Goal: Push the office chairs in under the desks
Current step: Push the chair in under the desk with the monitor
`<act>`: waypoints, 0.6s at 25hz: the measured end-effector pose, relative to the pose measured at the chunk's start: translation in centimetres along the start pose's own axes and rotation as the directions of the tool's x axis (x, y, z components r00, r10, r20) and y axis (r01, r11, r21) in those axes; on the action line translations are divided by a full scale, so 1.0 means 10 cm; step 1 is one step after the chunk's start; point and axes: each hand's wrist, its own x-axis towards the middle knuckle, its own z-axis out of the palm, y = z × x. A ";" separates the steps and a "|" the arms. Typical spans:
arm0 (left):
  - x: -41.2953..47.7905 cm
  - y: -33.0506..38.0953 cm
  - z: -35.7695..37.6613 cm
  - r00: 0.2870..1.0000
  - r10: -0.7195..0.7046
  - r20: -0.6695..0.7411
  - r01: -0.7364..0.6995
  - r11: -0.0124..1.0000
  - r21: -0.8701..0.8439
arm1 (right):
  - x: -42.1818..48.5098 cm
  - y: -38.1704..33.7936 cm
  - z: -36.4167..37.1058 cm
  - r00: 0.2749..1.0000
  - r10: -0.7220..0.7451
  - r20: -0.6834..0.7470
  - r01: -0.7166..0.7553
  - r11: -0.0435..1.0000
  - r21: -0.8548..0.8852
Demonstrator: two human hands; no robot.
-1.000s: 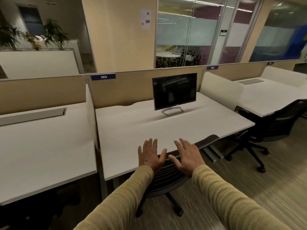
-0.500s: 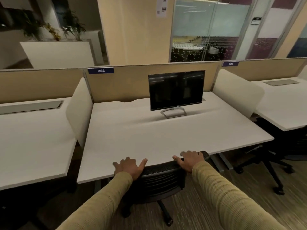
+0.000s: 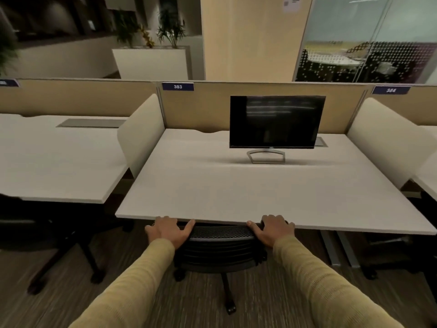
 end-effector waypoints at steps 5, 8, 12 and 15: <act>-0.54 0.18 0.08 1.000 -0.015 -0.015 0.014 0.999 -0.031 | -0.23 0.31 0.02 1.000 0.004 0.001 -0.004 0.999 -0.039; -0.92 0.19 0.14 0.997 -0.014 -0.073 0.010 0.998 -0.057 | -0.56 0.44 0.18 0.995 0.031 -0.097 -0.034 0.999 -0.029; -1.34 0.17 0.12 0.996 0.007 -0.094 -0.012 0.998 -0.056 | -1.05 0.55 0.25 0.985 0.028 -0.171 -0.036 0.998 -0.047; -1.65 0.14 0.22 0.995 0.023 -0.098 -0.028 0.999 -0.046 | -1.47 0.67 0.38 0.978 0.037 -0.206 -0.047 0.998 -0.048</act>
